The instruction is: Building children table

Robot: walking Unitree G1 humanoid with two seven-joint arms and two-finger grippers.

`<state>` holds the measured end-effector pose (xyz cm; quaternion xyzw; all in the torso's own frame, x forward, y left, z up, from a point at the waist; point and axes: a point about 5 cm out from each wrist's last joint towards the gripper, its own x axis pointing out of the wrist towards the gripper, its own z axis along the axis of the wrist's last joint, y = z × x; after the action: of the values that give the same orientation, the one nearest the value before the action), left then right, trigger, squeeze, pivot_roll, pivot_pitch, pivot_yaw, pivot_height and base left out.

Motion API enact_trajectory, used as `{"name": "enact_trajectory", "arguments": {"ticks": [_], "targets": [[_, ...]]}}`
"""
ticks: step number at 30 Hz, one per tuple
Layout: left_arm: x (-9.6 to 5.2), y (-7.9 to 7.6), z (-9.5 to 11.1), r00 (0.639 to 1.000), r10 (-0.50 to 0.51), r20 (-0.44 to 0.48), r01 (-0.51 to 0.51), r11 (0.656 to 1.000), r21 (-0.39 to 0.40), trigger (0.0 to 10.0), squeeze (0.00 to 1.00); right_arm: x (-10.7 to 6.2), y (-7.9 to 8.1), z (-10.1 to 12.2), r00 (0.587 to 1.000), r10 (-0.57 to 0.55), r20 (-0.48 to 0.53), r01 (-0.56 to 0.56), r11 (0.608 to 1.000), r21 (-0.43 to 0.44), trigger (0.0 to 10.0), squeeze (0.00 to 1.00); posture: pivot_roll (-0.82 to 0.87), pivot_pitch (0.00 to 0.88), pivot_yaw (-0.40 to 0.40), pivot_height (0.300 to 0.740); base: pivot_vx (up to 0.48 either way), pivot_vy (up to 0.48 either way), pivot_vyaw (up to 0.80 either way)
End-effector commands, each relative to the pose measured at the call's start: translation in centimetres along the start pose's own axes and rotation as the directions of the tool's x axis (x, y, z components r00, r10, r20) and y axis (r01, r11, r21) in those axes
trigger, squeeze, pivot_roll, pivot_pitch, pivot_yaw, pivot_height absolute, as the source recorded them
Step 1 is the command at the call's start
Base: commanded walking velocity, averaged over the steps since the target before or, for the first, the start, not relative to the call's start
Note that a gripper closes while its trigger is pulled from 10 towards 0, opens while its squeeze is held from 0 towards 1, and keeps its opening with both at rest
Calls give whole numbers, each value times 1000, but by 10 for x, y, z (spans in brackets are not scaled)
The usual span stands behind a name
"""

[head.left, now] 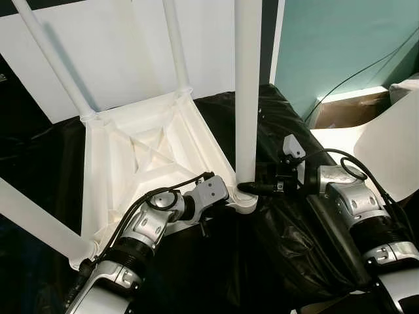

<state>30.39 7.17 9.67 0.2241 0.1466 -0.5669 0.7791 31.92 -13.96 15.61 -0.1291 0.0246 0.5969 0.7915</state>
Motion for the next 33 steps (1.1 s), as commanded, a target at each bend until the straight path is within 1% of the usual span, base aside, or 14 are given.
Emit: {"name": "enact_trajectory", "arguments": {"ticks": [1, 3, 4, 6, 7, 9, 11, 18, 19, 20, 24, 25, 28, 33], "targets": [[4, -19, -43, 995, -3, -98, -12, 988, -155, 10000, 0, 22, 28, -8, 979, 204, 15, -205, 978, 33, 0, 0, -10, 0, 16, 740, 0, 0, 0], [4, -19, -43, 995, -2, -98, -14, 988, -156, 10000, 0, 45, 36, -2, 956, -177, 234, 168, 984, 60, 0, 0, -11, 0, 17, 740, 0, 0, 0], [4, -19, -43, 995, -2, -98, -14, 988, -156, 10000, 0, 45, 36, -2, 956, -177, 234, 168, 984, 60, 0, 0, -11, 0, 17, 740, 0, 0, 0], [3, -19, -43, 995, -3, -99, -13, 988, -155, 10000, 0, 45, 34, -1, 854, -422, 305, 404, 906, 123, 0, 0, -8, 0, 16, 740, 0, 0, 0], [3, -19, -43, 995, -3, -99, -13, 988, -155, 10000, 0, 45, 34, -1, 854, -422, 305, 404, 906, 123, 0, 0, -8, 0, 16, 740, 0, 0, 0], [3, -19, -44, 995, -3, -101, -13, 988, -154, 10000, 0, 39, 32, -3, 762, -561, 324, 535, 827, 172, 0, 0, -9, 0, 19, 740, 0, 0, 0], [2, -19, -44, 995, -4, -102, -12, 988, -153, 10000, 0, 37, 30, -3, 736, -593, 326, 565, 804, 187, 0, 0, -13, 0, 22, 740, 0, 0, 0], [4, -19, -42, 995, -12, -101, -3, 989, -147, 10000, 0, 38, 33, -3, 720, -623, 308, 589, 782, 204, 235, 0, -17, 0, 23, 740, 0, 0, 0], [5, -19, -41, 995, -13, -100, -2, 989, -146, 10000, 0, 41, 36, -5, 746, -598, 293, 560, 801, 211, 10000, 59, -17, 0, 23, 740, 0, 0, 0], [5, -19, -41, 995, -14, -100, -1, 989, -146, 10000, 0, 43, 39, -7, 773, -564, 291, 518, 826, 223, 10000, 1000, -23, 0, 27, 740, 0, 0, 0], [5, -20, -42, 995, -17, -99, 3, 989, -145, 10000, 0, 45, 43, -15, 858, -453, 241, 422, 890, 171, 10000, 1000, -25, 0, 25, 740, 0, 0, 0], [5, -20, -42, 995, -17, -99, 2, 989, -146, 10000, 0, 43, 39, -17, 877, -425, 224, 402, 904, 145, 10000, 0, -25, 0, 25, 740, 0, 0, 0], [5, -20, -42, 995, -16, -99, 1, 989, -146, 10000, 0, 41, 37, -18, 886, -411, 216, 391, 911, 130, 10000, 0, -25, 0, 25, 740, 0, 0, 0], [6, -20, -41, 995, -19, -97, 4, 989, -145, 10000, 0, 31, 21, -22, 964, -235, 122, 232, 972, 39, 10000, 0, -30, 0, 27, 740, 0, 0, 0]]}}
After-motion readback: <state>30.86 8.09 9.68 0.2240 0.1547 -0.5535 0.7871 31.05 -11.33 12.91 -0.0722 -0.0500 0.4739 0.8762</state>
